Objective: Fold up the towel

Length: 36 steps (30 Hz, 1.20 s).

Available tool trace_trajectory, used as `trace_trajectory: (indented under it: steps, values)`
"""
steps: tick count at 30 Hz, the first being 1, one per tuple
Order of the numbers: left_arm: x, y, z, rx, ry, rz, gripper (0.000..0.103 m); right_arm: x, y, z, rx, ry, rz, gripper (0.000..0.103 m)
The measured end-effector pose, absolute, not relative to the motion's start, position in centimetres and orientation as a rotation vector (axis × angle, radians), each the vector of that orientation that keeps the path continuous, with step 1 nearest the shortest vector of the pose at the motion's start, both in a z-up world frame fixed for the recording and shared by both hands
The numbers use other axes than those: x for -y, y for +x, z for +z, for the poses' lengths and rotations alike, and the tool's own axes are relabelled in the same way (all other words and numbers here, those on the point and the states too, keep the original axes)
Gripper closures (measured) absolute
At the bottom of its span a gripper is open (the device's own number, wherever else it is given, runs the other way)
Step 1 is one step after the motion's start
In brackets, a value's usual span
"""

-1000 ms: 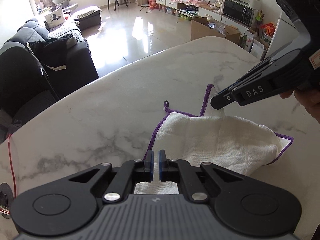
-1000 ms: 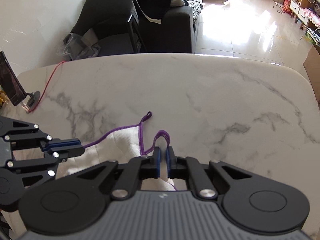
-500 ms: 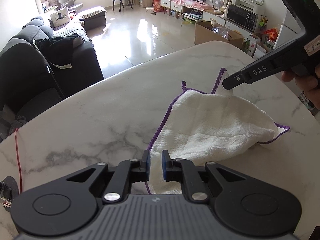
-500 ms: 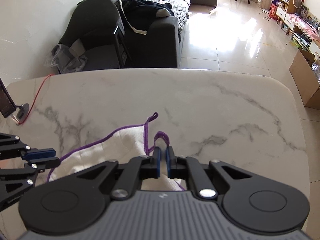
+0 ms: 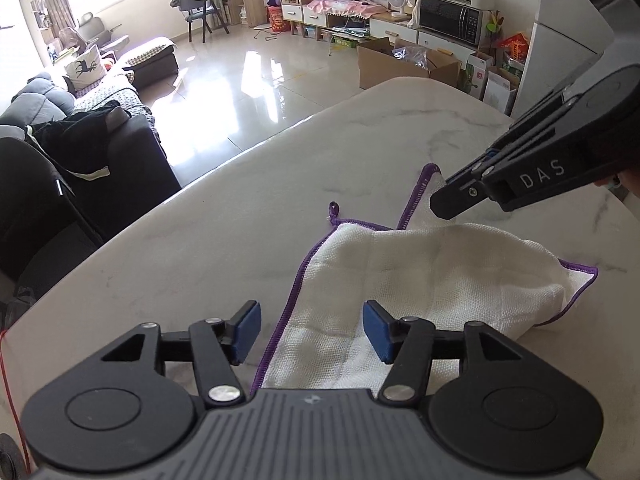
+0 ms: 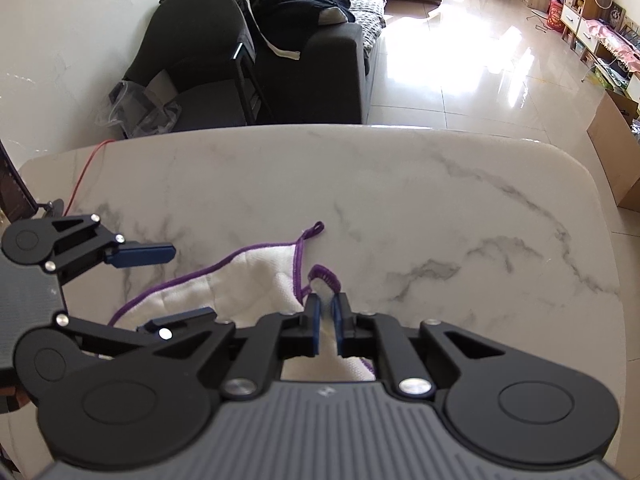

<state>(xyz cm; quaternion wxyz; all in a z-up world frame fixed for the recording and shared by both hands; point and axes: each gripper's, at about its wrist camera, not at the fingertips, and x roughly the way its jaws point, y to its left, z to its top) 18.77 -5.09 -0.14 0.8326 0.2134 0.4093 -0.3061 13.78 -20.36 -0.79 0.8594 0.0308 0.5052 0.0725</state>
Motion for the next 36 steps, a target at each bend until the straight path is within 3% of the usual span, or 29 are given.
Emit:
trace_trajectory:
  steps: [12, 14, 16, 19, 36]
  values:
    - [7.1, 21.8, -2.2, -0.948, 0.449, -0.739, 0.048, 20.6, 15.3, -1.5, -1.094, 0.065, 0.170, 0.093]
    - [7.2, 21.8, -2.4, -0.948, 0.443, -0.740, 0.060, 20.7, 15.6, -1.6, -1.103, 0.061, 0.173, 0.092]
    - [6.9, 21.4, -2.3, -0.936, 0.429, -0.749, 0.089, 20.6, 16.0, -1.8, -1.111, 0.058, 0.176, 0.092]
    - [6.5, 20.8, -1.9, -0.918, 0.419, -0.753, 0.099, 20.7, 16.5, -2.0, -1.120, 0.051, 0.176, 0.092]
    - [3.0, 16.0, 0.5, -0.827, 0.366, -0.764, 0.100, 21.1, 16.8, -2.5, -1.112, 0.053, 0.116, 0.093]
